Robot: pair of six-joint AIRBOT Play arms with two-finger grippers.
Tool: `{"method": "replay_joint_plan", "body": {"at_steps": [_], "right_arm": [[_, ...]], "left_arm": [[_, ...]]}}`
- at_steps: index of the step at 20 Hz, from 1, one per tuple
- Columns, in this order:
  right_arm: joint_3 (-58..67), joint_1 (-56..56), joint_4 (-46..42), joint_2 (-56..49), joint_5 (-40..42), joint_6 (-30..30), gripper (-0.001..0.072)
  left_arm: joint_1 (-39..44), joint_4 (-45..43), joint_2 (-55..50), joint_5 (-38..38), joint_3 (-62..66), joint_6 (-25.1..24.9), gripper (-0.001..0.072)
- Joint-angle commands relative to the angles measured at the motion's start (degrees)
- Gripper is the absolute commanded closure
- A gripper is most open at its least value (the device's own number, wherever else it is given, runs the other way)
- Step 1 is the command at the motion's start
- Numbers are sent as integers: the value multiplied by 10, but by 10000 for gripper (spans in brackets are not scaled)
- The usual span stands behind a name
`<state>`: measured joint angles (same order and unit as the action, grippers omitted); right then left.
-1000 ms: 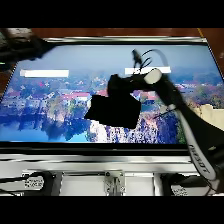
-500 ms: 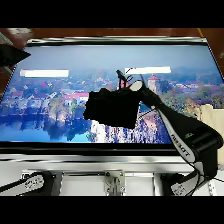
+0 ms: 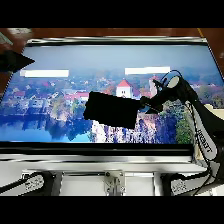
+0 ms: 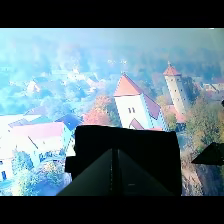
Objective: Fold the shirts.
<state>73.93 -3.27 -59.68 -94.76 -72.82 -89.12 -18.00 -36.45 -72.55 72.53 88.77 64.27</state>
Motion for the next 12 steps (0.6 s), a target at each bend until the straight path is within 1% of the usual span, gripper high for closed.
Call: {"method": "replay_joint_plan", "body": {"at_steps": [1,4,6,7,8,9,10,11,12], "right_arm": [[-66,7,90,-19,88,36,34],[-70,-24,183,-67,125,89,34],[-70,-38,225,-86,144,103,35],[-70,-42,243,-91,151,107,90],[-69,-42,254,-90,153,120,392],[-64,-39,260,-87,150,128,641],[-57,-30,267,-77,143,153,648],[-46,-17,263,-62,135,167,649],[-30,6,256,-40,123,165,649]], "left_arm": [[14,0,1,2,-1,-2,669],[30,0,1,1,-1,-1,669],[34,0,2,0,-1,1,669],[35,0,2,0,-1,9,669],[35,0,2,0,-1,14,668],[35,0,2,0,-1,14,669],[35,0,4,0,-1,14,669],[35,0,5,0,-1,14,669],[35,0,5,0,-1,14,668]]}}
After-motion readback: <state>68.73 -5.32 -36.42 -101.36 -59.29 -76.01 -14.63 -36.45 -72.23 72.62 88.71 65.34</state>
